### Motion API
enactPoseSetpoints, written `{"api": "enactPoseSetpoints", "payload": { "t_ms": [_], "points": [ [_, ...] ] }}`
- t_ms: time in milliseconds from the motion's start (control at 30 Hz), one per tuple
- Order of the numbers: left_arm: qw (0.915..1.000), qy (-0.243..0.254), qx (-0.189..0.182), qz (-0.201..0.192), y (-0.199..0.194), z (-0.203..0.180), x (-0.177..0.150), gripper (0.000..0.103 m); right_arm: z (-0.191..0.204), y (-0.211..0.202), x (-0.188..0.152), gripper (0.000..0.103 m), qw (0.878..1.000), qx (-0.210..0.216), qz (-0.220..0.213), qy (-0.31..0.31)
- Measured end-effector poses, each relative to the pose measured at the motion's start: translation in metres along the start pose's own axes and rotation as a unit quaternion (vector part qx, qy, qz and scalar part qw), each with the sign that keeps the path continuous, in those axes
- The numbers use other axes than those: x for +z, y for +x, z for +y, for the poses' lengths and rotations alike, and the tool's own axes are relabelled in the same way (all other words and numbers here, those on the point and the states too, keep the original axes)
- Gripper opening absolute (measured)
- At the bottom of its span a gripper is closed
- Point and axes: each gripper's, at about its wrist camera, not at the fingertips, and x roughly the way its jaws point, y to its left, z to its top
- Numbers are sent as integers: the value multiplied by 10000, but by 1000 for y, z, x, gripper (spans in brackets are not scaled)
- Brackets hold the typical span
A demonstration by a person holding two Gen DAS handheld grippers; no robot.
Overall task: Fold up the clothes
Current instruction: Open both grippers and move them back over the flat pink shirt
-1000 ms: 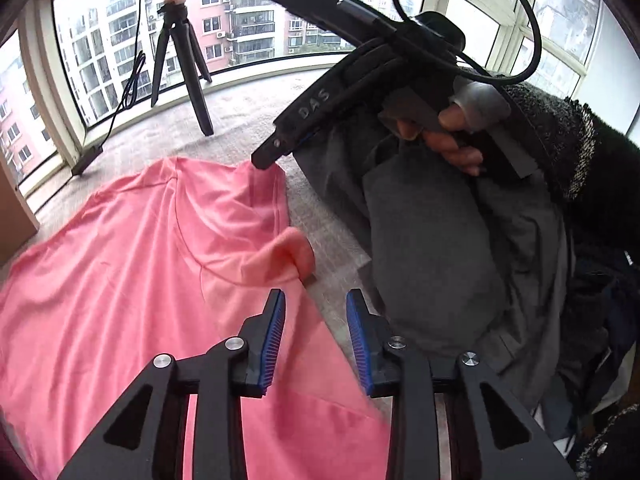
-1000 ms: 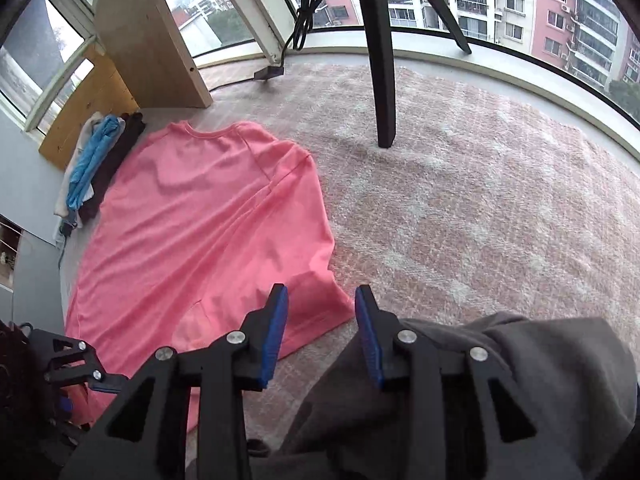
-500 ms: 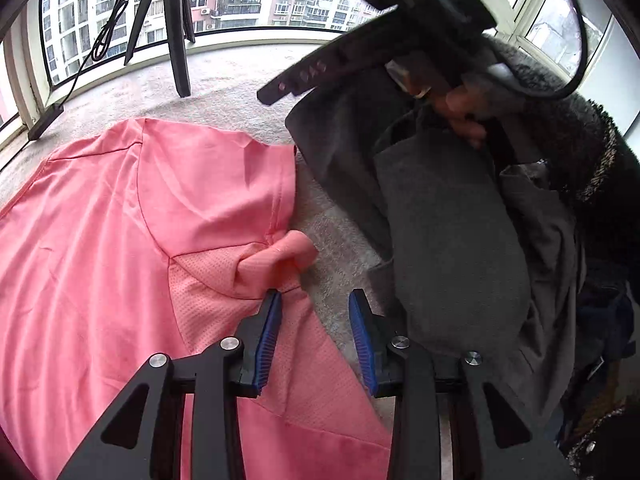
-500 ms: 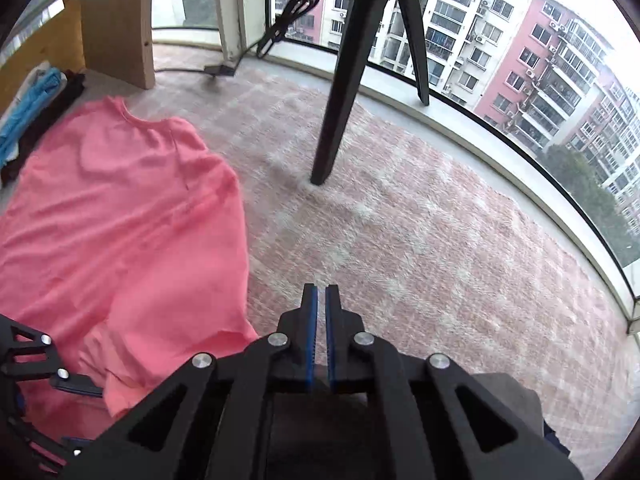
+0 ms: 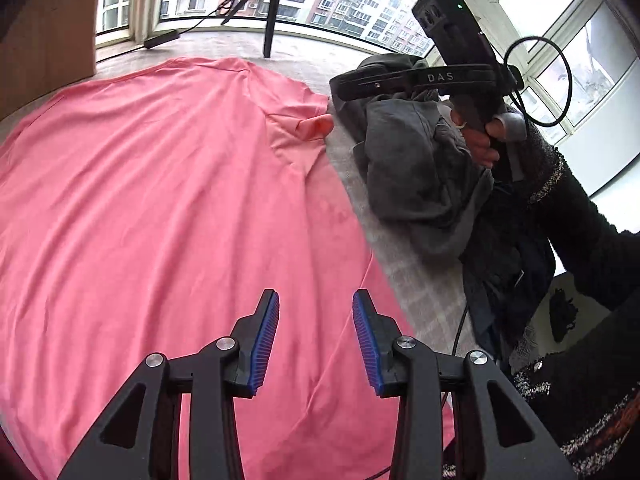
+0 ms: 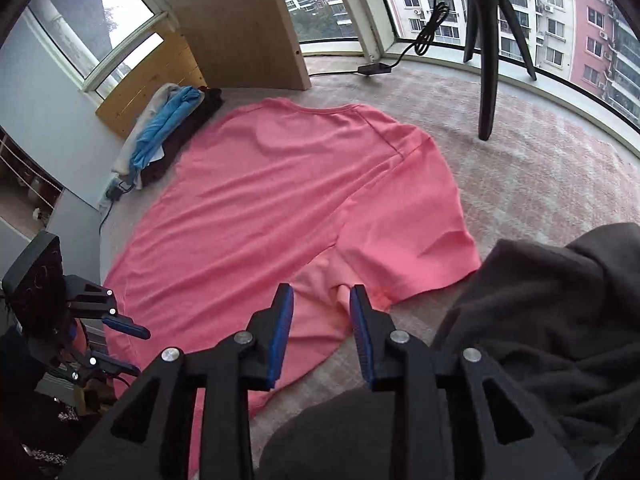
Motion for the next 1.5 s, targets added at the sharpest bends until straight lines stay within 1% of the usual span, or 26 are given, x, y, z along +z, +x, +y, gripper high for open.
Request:
{"api": "enactPoseSetpoints", "payload": {
  "t_ms": [100, 167, 200, 233, 267, 300, 367, 433, 467, 567, 633, 700, 733, 800, 867, 900, 1000, 1033, 1100, 1167, 1233, 1267, 1300, 1400, 1500],
  "points": [
    [9995, -260, 182, -8, -32, 8, -32, 36, 19, -25, -18, 29, 9995, 55, -257, 166],
    [9985, -421, 340, -25, -53, 15, -53, 37, 20, -57, -32, 29, 9975, 107, -567, 407],
    [9975, -466, 527, -70, -64, 24, -63, 37, 22, -74, -41, 29, 9959, 143, -702, 557],
    [9960, -527, 707, -111, -75, 34, -74, 39, 23, -89, -52, 29, 9940, 187, -817, 705],
    [9942, -631, 862, -140, -88, 46, -86, 42, 30, -102, -66, 29, 9927, 175, -887, 799],
    [9920, -756, 997, -158, -99, 59, -100, 42, 36, -114, -80, 31, 9914, 157, -953, 887],
    [9878, -985, 1194, -178, -117, 85, -129, 43, 59, -113, -114, 36, 9907, -124, -884, 1024],
    [9836, -1151, 1385, -129, -128, 109, -157, 43, 81, -111, -149, 36, 9892, -416, -804, 1157],
    [9820, -1214, 1448, -69, -131, 121, -172, 43, 93, -102, -167, 36, 9878, -460, -754, 1280],
    [9803, -1358, 1434, 37, -133, 149, -205, 43, 125, -64, -214, 36, 9828, -240, -603, 1727],
    [9794, -1432, 1420, 84, -134, 165, -225, 43, 148, -38, -233, 36, 9792, -257, -410, 1971],
    [9795, -1395, 1454, 58, -137, 175, -235, 43, 173, -28, -238, 36, 9788, -204, -370, 2005],
    [9795, -1377, 1471, 44, -139, 180, -241, 43, 187, -29, -236, 36, 9795, -223, -420, 1955],
    [9807, -1282, 1474, 17, -142, 187, -250, 43, 212, -40, -223, 36, 9815, -349, -654, 1767],
    [9822, -1157, 1481, -27, -145, 190, -259, 43, 236, -54, -201, 36, 9824, -403, -913, 1580],
    [9831, -1109, 1453, -62, -147, 192, -262, 43, 248, -58, -185, 36, 9831, -435, -1018, 1461],
    [9870, -1094, 1148, -272, -151, 198, -269, 43, 285, -69, -136, 36, 9843, -566, -1303, 1048],
    [9877, -1090, 1070, -330, -152, 199, -271, 43, 296, -68, -117, 37, 9848, -636, -1364, 869],
    [9885, -1038, 1041, -365, -152, 200, -276, 43, 317, -67, -76, 45, 9846, -775, -1482, 510],
    [9861, -1083, 1175, -452, -161, 204, -285, 43, 333, -55, -39, 46, 9865, -687, -1474, 177],
    [9830, -1238, 1197, -644, -177, 209, -300, 43, 346, -36, -10, 45, 9867, -792, -1423, -32],
    [9813, -1324, 1191, -727, -184, 211, -308, 43, 352, -25, 2, 45, 9879, -741, -1353, -143],
    [9798, -1425, 1179, -762, -189, 214, -316, 43, 358, -13, 11, 46, 9891, -668, -1290, -251],
    [9783, -1601, 1093, -729, -196, 216, -331, 43, 373, 16, 32, 46, 9906, -652, -1145, -375],
    [9804, -1470, 1065, -770, -197, 210, -326, 43, 381, 35, 54, 46, 9915, -610, -1055, -447]
  ]
}}
